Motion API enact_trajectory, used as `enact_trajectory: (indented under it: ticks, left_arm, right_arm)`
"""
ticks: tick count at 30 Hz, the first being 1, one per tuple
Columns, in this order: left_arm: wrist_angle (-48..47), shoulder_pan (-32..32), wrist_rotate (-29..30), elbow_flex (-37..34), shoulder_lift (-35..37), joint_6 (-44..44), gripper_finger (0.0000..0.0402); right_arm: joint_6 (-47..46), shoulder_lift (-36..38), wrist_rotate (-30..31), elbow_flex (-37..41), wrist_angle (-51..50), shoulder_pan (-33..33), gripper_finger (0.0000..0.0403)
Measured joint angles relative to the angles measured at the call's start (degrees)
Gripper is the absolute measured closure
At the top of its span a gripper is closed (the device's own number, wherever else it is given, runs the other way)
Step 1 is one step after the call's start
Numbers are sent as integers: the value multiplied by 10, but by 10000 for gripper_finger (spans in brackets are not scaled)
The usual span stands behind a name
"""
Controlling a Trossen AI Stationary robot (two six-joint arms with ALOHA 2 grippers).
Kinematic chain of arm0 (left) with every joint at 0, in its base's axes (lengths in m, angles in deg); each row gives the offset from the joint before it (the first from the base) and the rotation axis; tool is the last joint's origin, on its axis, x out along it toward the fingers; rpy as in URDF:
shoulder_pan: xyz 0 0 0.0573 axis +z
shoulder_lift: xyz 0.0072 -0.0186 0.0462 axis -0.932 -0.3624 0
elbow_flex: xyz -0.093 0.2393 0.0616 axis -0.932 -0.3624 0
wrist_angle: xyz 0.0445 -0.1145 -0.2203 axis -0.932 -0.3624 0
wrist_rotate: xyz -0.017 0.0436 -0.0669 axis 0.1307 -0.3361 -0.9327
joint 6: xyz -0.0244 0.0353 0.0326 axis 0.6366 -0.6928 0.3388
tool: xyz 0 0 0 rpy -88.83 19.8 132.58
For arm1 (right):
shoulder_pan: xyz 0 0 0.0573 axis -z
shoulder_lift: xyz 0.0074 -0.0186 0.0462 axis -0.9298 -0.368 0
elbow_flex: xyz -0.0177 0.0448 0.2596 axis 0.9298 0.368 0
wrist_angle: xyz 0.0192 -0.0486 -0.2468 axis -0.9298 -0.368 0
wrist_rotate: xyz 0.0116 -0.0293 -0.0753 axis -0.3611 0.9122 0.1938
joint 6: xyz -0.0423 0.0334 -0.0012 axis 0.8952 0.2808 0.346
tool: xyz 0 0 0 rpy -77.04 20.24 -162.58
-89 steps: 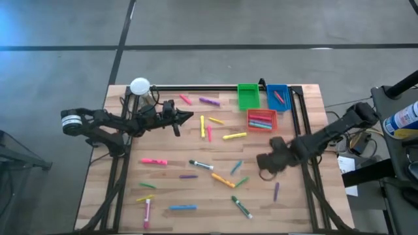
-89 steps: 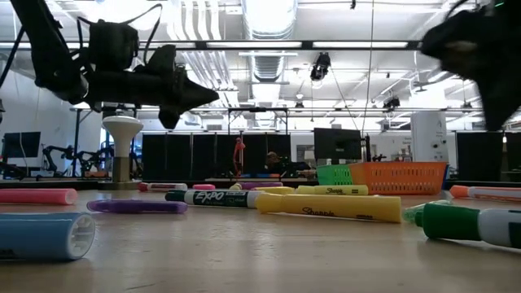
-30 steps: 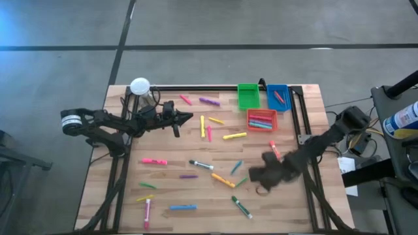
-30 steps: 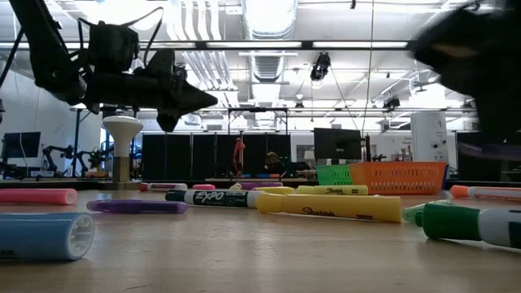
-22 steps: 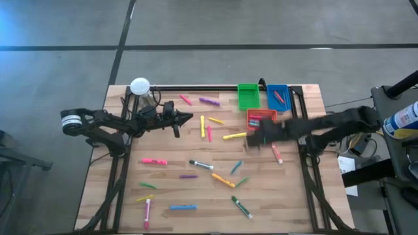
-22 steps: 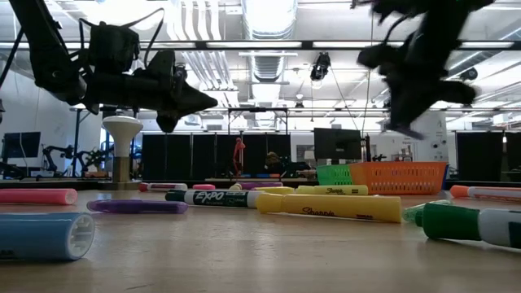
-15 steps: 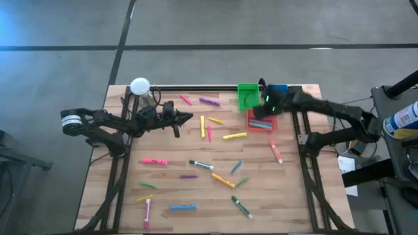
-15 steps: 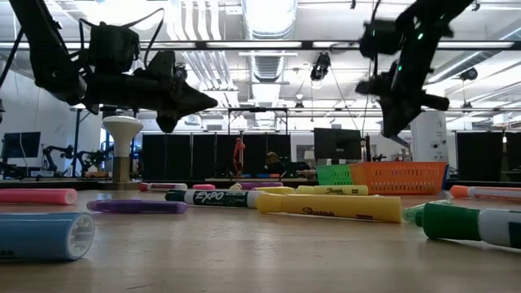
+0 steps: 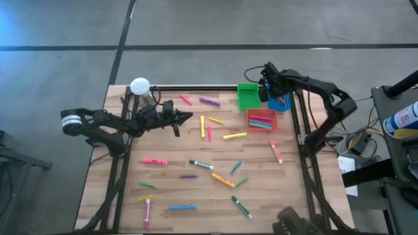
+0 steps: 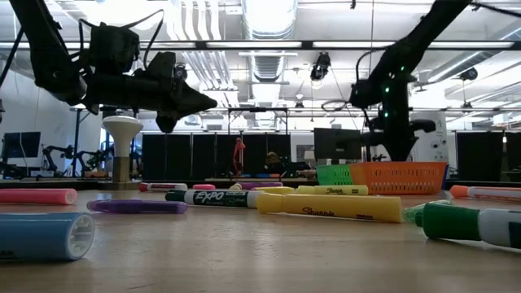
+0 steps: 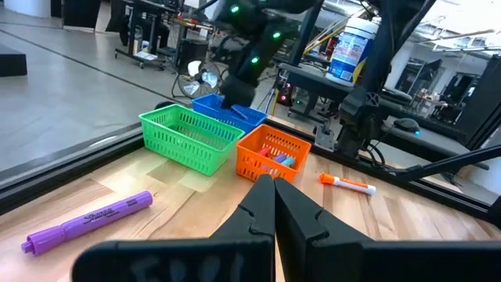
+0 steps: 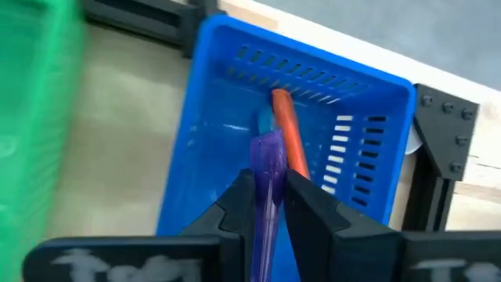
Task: Pick & Place Markers
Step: Put the right violet pen into the blue bin, then put the red marker pen into the green bin
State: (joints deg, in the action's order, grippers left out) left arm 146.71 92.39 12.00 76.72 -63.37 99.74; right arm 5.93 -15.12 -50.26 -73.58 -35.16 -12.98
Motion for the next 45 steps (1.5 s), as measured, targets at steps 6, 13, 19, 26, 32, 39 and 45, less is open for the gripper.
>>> enact_trajectory:
  ticks: [6, 13, 19, 26, 32, 39, 45]
  left_arm:
    - [0, 0, 0, 0, 0, 5, 400]
    - [-6, 0, 0, 0, 0, 5, 370]
    - [-33, 0, 0, 3, 0, 4, 359]
    - [-94, -1, 9, 26, 0, 5, 395]
    - [-168, -3, 116, 49, 0, 55, 399]
    - [-423, -3, 222, 130, 0, 200, 372]
    - [-721, -3, 295, 241, -4, 315, 314]
  right_arm:
    - [7, -33, -22, -12, 1, 7, 335]
    - [16, -15, -24, -7, 0, 8, 279]
    - [44, 74, -44, 38, 8, -17, 281]
    - [48, 259, -111, 225, 223, -101, 356]
    - [72, 363, -220, 337, 431, -136, 388]
    - [127, 411, -238, 384, 505, -135, 390]
    - [161, 417, -238, 409, 512, -136, 390]
